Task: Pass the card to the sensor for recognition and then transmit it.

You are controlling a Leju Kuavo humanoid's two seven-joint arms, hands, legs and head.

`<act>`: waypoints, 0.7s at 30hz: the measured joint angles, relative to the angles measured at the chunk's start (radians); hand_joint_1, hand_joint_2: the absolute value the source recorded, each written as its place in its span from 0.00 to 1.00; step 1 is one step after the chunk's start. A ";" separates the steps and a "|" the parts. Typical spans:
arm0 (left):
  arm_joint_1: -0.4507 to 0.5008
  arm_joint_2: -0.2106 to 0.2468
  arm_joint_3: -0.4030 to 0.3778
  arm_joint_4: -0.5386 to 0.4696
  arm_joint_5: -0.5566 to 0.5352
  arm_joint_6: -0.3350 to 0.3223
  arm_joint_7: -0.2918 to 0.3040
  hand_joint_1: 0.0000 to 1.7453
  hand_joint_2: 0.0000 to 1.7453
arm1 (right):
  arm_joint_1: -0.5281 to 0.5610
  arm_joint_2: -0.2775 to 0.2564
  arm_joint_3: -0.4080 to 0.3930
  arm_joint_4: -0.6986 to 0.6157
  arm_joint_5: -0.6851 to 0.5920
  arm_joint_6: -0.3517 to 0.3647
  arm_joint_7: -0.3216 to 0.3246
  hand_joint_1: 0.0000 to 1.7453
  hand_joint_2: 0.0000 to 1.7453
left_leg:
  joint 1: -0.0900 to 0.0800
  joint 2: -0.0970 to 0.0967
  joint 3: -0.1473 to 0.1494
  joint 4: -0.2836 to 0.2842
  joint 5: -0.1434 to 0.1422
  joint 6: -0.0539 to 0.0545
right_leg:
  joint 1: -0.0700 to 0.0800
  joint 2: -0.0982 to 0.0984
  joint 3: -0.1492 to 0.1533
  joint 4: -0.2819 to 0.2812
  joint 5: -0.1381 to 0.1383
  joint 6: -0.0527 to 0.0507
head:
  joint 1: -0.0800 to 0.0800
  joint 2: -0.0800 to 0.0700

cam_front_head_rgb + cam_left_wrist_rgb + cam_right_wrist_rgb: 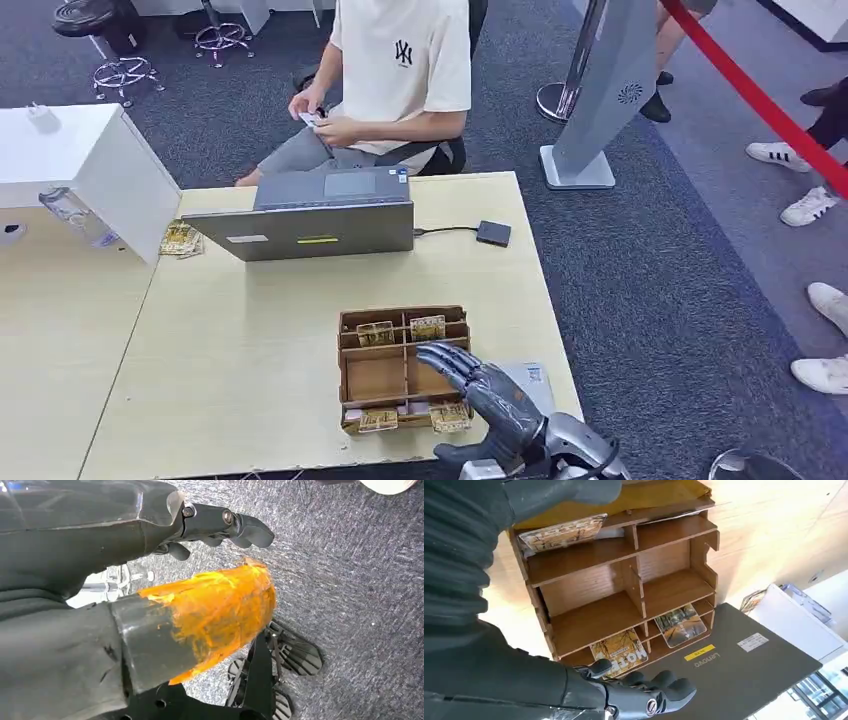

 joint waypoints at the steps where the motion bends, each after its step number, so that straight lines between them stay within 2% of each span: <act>1: 0.000 0.000 0.000 0.000 0.000 0.000 0.000 0.00 0.00 | 0.000 0.000 0.000 -0.002 0.002 0.000 0.000 0.04 1.00 | 0.000 0.000 0.000 0.000 0.000 0.000 | 0.000 0.000 0.000 0.000 0.000 0.000 | 0.000 0.000; 6: 0.000 0.000 -0.001 0.000 0.000 0.002 0.000 0.00 0.00 | 0.001 0.000 0.004 -0.002 0.029 -0.018 0.000 0.04 1.00 | 0.000 0.000 0.000 0.000 0.000 0.000 | 0.000 0.000 0.000 0.000 0.000 0.000 | 0.000 0.000; 8: 0.000 0.000 -0.002 0.000 0.000 0.005 0.000 0.00 0.00 | 0.001 0.000 0.006 -0.001 0.037 -0.027 0.002 0.15 1.00 | 0.000 0.000 0.000 0.000 0.000 0.000 | 0.000 0.000 0.000 0.000 0.000 0.000 | 0.000 0.000; 13: 0.000 0.000 -0.003 0.006 0.001 0.008 0.000 0.00 0.00 | 0.003 0.000 0.007 0.001 0.046 -0.042 0.003 0.18 1.00 | 0.000 0.000 0.000 0.000 0.000 0.000 | 0.000 0.000 0.000 0.000 0.000 0.000 | 0.000 0.000; 14: 0.000 0.000 -0.003 0.006 0.001 0.008 0.000 0.00 0.00 | 0.003 0.000 0.007 0.001 0.050 -0.044 0.004 0.23 1.00 | 0.000 0.000 0.000 0.000 0.000 0.000 | 0.000 0.000 0.000 0.000 0.000 0.000 | 0.000 0.000; 15: 0.000 0.000 -0.003 0.006 0.001 0.008 0.000 0.00 0.00 | 0.005 0.000 0.008 0.001 0.050 -0.046 0.005 0.23 1.00 | 0.000 0.000 0.000 0.000 0.000 0.000 | 0.000 0.000 0.000 0.000 0.000 0.000 | 0.000 0.000; 16: 0.000 0.000 -0.003 0.006 0.002 0.008 0.000 0.00 0.00 | 0.006 0.000 0.008 0.001 0.051 -0.048 0.005 0.29 1.00 | 0.000 0.000 0.000 0.000 0.000 0.000 | 0.000 0.000 0.000 0.000 0.000 0.000 | 0.000 0.000; 21: 0.000 0.000 -0.003 0.006 0.005 0.008 0.000 0.00 0.00 | 0.008 0.000 0.010 0.001 0.056 -0.055 0.006 0.37 1.00 | 0.000 0.000 0.000 0.000 0.000 0.000 | 0.000 0.000 0.000 0.000 0.000 0.000 | 0.000 0.000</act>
